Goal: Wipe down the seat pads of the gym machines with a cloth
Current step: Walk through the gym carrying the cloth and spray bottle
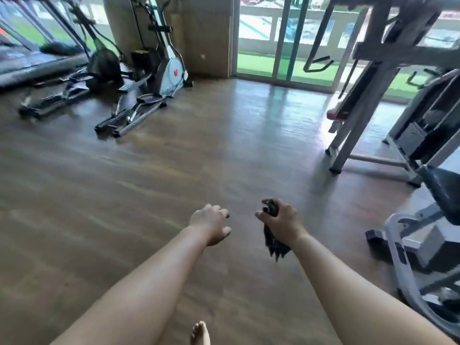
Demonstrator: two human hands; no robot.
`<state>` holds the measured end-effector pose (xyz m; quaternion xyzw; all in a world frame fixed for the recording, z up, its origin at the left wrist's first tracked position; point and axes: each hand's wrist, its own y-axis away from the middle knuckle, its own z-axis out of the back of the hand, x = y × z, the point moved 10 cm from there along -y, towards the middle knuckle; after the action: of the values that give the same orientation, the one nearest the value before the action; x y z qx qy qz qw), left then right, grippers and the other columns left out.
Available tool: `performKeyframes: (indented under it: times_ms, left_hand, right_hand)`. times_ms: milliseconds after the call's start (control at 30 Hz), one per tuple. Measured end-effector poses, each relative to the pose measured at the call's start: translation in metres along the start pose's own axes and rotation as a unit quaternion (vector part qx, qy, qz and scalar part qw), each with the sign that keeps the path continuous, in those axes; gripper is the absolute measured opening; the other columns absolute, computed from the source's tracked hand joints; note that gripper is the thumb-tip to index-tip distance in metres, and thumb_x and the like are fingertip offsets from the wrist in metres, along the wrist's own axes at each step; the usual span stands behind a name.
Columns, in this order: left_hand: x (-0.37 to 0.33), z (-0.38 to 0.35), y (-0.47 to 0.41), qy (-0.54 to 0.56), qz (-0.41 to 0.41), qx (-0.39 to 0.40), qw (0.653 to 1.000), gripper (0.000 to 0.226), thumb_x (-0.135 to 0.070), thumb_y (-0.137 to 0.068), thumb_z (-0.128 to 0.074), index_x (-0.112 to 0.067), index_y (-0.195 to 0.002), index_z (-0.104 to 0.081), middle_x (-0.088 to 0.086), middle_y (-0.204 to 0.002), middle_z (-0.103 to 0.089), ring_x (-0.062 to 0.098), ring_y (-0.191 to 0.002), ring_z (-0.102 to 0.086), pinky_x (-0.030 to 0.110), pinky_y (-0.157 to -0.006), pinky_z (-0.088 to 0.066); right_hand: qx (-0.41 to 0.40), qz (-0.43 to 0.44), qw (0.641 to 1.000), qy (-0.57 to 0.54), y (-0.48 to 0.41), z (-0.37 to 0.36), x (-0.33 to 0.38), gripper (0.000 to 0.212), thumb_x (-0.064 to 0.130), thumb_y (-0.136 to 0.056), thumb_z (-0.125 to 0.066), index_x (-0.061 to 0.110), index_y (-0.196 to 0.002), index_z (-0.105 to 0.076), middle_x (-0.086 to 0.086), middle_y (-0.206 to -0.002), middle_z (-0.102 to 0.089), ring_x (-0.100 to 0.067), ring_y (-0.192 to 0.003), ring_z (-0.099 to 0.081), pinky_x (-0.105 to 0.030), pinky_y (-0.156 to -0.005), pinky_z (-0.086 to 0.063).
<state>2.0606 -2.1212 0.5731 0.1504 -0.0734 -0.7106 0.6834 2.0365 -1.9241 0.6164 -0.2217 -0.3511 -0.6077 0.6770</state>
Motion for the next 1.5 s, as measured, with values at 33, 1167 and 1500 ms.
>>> performKeyframes:
  times_ms: [33,1167,1500]
  left_hand:
    - [0.015,0.009,-0.027,0.0,0.005,-0.003,1.0,0.054,-0.05,-0.098,-0.054,-0.029,-0.148,-0.05,0.004,-0.148,-0.053,0.027,-0.141,-0.044,0.041,-0.113,-0.043]
    - [0.263,0.376,-1.019,-0.027,-0.027,0.004,0.999,0.051,-0.052,-0.1,-0.053,-0.03,-0.146,-0.052,0.002,-0.146,-0.054,0.026,-0.141,-0.043,0.041,-0.114,-0.042]
    - [0.249,0.484,-1.318,-0.069,-0.106,0.008,0.992,0.053,-0.052,-0.099,-0.055,-0.03,-0.147,-0.052,0.003,-0.148,-0.054,0.027,-0.142,-0.044,0.043,-0.114,-0.042]
  right_hand:
    - [0.0,0.008,1.0,-0.007,-0.032,-0.004,0.009,0.041,0.039,-0.086,-0.078,0.022,-0.122,-0.068,0.003,-0.102,-0.066,-0.019,-0.099,-0.06,-0.025,-0.079,-0.038]
    - [-0.048,-0.021,0.998,-0.032,-1.091,0.05,0.127,0.037,0.041,-0.083,-0.078,0.024,-0.115,-0.069,0.0,-0.102,-0.07,-0.021,-0.099,-0.063,-0.029,-0.081,-0.043]
    - [-0.112,-0.073,0.99,-0.049,-1.355,0.119,0.105,0.038,0.04,-0.085,-0.077,0.025,-0.118,-0.069,0.005,-0.101,-0.066,-0.016,-0.099,-0.057,-0.026,-0.082,-0.037]
